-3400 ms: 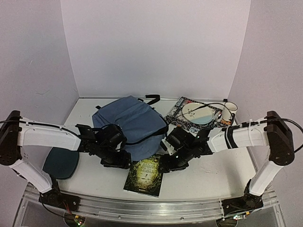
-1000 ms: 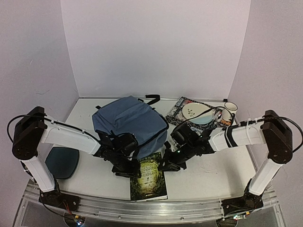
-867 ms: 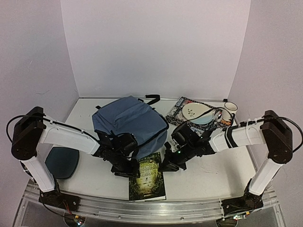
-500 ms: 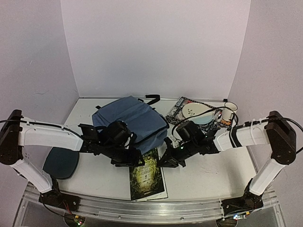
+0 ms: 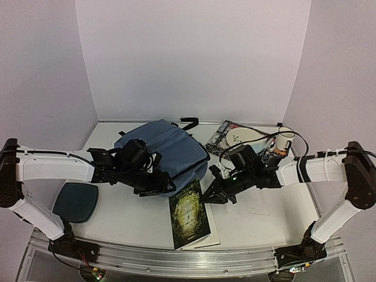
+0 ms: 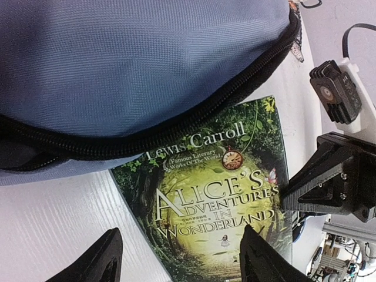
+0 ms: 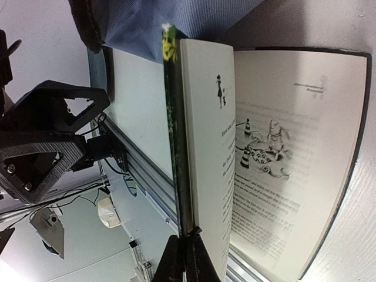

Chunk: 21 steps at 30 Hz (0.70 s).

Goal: Pack the student bag
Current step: Pick up the book from the center of the board.

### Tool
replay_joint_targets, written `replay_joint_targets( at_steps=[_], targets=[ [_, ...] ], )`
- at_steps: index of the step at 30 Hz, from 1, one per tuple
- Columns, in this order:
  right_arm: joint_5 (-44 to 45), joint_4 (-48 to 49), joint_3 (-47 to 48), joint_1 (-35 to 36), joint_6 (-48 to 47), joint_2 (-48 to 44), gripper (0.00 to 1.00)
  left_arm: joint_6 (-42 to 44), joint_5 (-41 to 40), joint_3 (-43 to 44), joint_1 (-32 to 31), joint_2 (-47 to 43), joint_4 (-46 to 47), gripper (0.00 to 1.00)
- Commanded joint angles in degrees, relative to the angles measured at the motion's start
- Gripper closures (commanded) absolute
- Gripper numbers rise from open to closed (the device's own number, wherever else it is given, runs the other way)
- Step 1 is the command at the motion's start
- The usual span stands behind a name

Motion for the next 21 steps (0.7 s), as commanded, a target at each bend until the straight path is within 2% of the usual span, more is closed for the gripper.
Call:
replay_joint_targets(
  at_steps=[1,7,10,18,21],
  targets=[
    [-0.13,1.48,-1.08,-0.34,-1.22,0.68,0.98,2.33,4.02,0.39,0.02,5.13,2.41,0.32],
    [0.06,1.52,-1.59,-0.43,-2.70,3.64,0.81,3.65,6.75,0.13,0.02,10.33,2.51,0.34],
    [-0.70,1.63,-1.30,-0.43,-3.18,5.61,0.76,4.26,8.06,0.19,-0.05,12.14,2.75,0.34],
    [-1.30,2.79,0.44,-0.41,-4.28,9.93,0.75,4.81,12.05,0.67,-0.56,16.12,5.26,0.36],
    [-2.19,4.06,0.75,-0.43,-3.94,10.87,0.83,4.88,12.83,0.76,-0.59,16.22,5.88,0.37]
  ],
)
